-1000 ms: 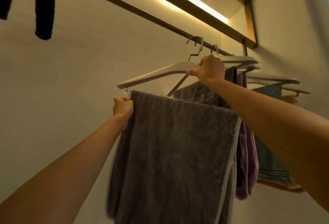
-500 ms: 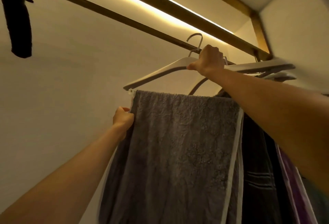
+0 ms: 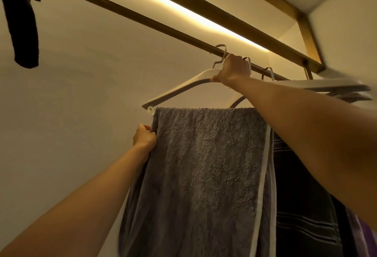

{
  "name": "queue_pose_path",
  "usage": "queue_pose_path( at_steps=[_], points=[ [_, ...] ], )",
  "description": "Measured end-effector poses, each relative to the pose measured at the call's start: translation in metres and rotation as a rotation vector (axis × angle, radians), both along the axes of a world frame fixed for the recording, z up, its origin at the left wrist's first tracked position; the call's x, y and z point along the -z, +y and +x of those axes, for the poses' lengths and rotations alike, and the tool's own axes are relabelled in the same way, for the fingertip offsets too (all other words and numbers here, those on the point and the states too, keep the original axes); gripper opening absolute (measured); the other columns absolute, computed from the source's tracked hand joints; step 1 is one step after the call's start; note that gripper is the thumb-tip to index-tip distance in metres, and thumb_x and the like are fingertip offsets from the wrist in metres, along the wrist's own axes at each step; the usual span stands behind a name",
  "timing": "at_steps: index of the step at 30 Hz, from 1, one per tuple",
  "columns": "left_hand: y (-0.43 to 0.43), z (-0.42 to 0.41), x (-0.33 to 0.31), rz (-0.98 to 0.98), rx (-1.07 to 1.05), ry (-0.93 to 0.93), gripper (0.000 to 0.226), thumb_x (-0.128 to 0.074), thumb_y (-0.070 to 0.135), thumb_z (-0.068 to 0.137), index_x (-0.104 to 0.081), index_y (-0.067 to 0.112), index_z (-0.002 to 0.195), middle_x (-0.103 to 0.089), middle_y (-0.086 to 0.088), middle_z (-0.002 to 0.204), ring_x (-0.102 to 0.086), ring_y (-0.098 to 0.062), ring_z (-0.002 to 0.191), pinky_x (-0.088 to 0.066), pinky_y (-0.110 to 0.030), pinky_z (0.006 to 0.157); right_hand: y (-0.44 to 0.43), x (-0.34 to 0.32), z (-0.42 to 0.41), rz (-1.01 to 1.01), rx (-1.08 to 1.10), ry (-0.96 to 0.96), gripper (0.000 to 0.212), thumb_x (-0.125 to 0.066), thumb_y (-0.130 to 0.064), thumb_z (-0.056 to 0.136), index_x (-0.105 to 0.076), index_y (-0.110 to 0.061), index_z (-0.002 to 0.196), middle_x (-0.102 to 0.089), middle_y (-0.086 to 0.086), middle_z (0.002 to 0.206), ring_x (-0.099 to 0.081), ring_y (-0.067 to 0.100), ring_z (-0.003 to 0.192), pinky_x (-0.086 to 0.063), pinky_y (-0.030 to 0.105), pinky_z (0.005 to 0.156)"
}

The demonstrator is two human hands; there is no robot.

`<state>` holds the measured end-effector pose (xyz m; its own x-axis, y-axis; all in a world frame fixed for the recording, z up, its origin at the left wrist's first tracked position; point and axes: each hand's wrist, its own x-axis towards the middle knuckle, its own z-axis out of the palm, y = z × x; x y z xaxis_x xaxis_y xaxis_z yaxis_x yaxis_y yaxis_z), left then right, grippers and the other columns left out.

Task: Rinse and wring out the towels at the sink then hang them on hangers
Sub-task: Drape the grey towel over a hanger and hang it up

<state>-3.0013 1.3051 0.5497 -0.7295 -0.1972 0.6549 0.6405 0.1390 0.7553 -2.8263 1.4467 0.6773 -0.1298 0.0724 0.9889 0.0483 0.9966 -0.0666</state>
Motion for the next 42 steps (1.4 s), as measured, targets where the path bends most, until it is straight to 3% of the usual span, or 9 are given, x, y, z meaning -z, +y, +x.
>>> queue_pose_path(
  at_steps=[6, 13, 19, 24, 28, 30, 33, 37, 42],
  points=[
    [-0.012, 0.002, 0.005, 0.022, -0.038, 0.016, 0.022, -0.046, 0.003, 0.092, -0.051, 0.005, 0.113, -0.054, -0.017, 0.117, -0.050, -0.032, 0.106, -0.041, -0.036, 0.081, -0.006, 0.009, -0.004, 0.027, 0.035, 0.006, 0.053, -0.074, -0.034, 0.078, -0.059, 0.000, 0.116, -0.065, 0.013, 0.113, -0.062, 0.027, 0.104, -0.047, 0.029, 0.082],
    [-0.026, 0.018, 0.050, -0.024, 0.122, 0.015, 0.024, -0.052, 0.023, 0.094, -0.047, 0.006, 0.110, -0.050, -0.012, 0.105, -0.047, -0.023, 0.095, -0.040, -0.036, 0.079, -0.016, 0.026, 0.010, 0.051, 0.217, -0.081, 0.036, -0.049, -0.029, 0.094, -0.053, -0.005, 0.120, -0.059, 0.014, 0.119, -0.051, 0.032, 0.117, -0.028, 0.042, 0.107],
    [-0.011, 0.019, 0.108, -0.006, 0.155, -0.016, 0.038, -0.041, 0.021, 0.098, -0.040, 0.013, 0.061, -0.046, -0.012, 0.075, -0.043, -0.021, 0.075, -0.036, -0.033, 0.067, 0.002, 0.092, 0.023, -0.013, 0.102, 0.208, 0.051, -0.048, -0.015, 0.090, -0.031, -0.004, 0.136, -0.032, 0.018, 0.145, -0.023, 0.033, 0.138, -0.013, 0.042, 0.118],
    [-0.013, 0.026, 0.118, 0.067, 0.060, -0.018, 0.045, -0.035, 0.026, 0.097, -0.053, -0.016, 0.093, -0.056, -0.036, 0.101, -0.055, -0.046, 0.099, -0.043, -0.048, 0.075, 0.016, 0.172, 0.038, -0.082, 0.150, 0.300, 0.058, -0.054, -0.021, 0.089, -0.030, -0.005, 0.139, -0.017, 0.019, 0.152, -0.010, 0.033, 0.144, -0.004, 0.043, 0.117],
    [-0.011, 0.034, 0.138, 0.036, 0.240, -0.022, 0.024, -0.046, 0.027, 0.096, -0.049, 0.007, 0.083, -0.050, -0.013, 0.085, -0.050, -0.024, 0.075, -0.036, -0.032, 0.064, 0.029, 0.223, 0.061, -0.304, -0.059, 0.300, 0.058, -0.060, -0.028, 0.088, -0.033, -0.005, 0.134, -0.032, 0.014, 0.141, -0.040, 0.028, 0.126, -0.040, 0.035, 0.097],
    [-0.012, 0.045, 0.149, -0.024, 0.348, -0.057, 0.015, -0.051, 0.022, 0.095, -0.048, 0.008, 0.100, -0.052, -0.009, 0.088, -0.046, -0.015, 0.068, -0.038, -0.027, 0.063, 0.035, 0.245, 0.073, -0.410, -0.147, 0.270, 0.049, -0.059, -0.027, 0.089, -0.035, -0.005, 0.126, -0.043, 0.010, 0.127, -0.051, 0.021, 0.100, -0.042, 0.028, 0.075],
    [-0.015, 0.055, 0.183, -0.050, 0.425, -0.117, 0.018, -0.048, 0.023, 0.096, -0.054, 0.009, 0.106, -0.055, -0.008, 0.098, -0.052, -0.019, 0.083, -0.039, -0.026, 0.069, 0.040, 0.282, 0.081, -0.458, -0.151, 0.145, 0.041, -0.058, -0.030, 0.091, -0.038, -0.006, 0.117, -0.054, 0.006, 0.102, -0.054, 0.020, 0.081, -0.040, 0.031, 0.067],
    [-0.019, 0.049, 0.230, -0.074, 0.448, -0.265, 0.042, -0.046, 0.041, 0.095, -0.057, 0.006, 0.114, -0.058, -0.010, 0.114, -0.053, -0.024, 0.102, -0.041, -0.039, 0.086, 0.040, 0.327, 0.076, -0.527, -0.071, -0.001, 0.046, -0.057, -0.034, 0.091, -0.040, -0.008, 0.124, -0.063, 0.012, 0.105, -0.062, 0.031, 0.093, -0.048, 0.039, 0.074],
    [-0.019, 0.053, 0.251, 0.003, 0.359, -0.248, 0.046, -0.036, 0.034, 0.100, -0.052, -0.002, 0.123, -0.052, -0.009, 0.108, -0.048, -0.024, 0.098, -0.036, -0.032, 0.074, 0.028, 0.360, 0.071, -0.575, 0.006, -0.077, 0.037, -0.051, -0.030, 0.095, -0.040, -0.006, 0.122, -0.061, 0.015, 0.102, -0.060, 0.035, 0.094, -0.043, 0.039, 0.071]
  ],
)
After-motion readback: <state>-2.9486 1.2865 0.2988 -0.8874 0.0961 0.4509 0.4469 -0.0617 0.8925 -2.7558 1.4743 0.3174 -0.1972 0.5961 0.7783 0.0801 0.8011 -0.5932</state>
